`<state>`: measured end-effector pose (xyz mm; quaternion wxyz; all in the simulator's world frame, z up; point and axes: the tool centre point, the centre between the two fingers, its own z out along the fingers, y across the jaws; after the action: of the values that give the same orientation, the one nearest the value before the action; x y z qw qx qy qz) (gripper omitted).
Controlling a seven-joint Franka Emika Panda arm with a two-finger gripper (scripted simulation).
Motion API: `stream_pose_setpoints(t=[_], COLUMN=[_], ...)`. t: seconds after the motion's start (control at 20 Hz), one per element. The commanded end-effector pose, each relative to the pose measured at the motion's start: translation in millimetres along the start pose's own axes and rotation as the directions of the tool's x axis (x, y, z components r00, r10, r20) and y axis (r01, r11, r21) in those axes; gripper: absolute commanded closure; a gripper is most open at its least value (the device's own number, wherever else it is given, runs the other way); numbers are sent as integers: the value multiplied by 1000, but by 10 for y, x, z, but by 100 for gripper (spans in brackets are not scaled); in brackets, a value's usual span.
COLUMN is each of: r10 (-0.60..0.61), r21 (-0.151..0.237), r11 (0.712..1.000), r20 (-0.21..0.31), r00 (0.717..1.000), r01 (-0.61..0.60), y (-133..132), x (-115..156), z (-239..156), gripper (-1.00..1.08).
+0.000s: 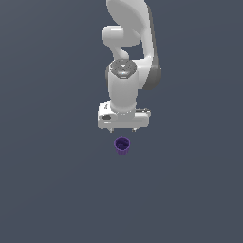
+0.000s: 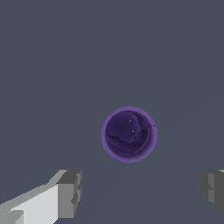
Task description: Pick up the object and move it to a goal position.
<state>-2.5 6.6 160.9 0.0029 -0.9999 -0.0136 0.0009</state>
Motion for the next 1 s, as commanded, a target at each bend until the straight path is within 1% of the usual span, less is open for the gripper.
stream_pose_setpoints(t=[0.0,0.3,0.5,0.7,0.95], r10=[0,-15,-10,22,97], r21=[0,14,14,19,30], r11=[1000,1000,1000,1000,995], r20=[0,4,4,8,19], r00=[1000,1000,1000,1000,995], r01=[0,15,10,-22,-98], y=[0,-116,-114,-109,-95], x=[0,8,9,20,46], z=[0,-30,-28,-15,15], gripper=[-20,-20,-20,-20,-20])
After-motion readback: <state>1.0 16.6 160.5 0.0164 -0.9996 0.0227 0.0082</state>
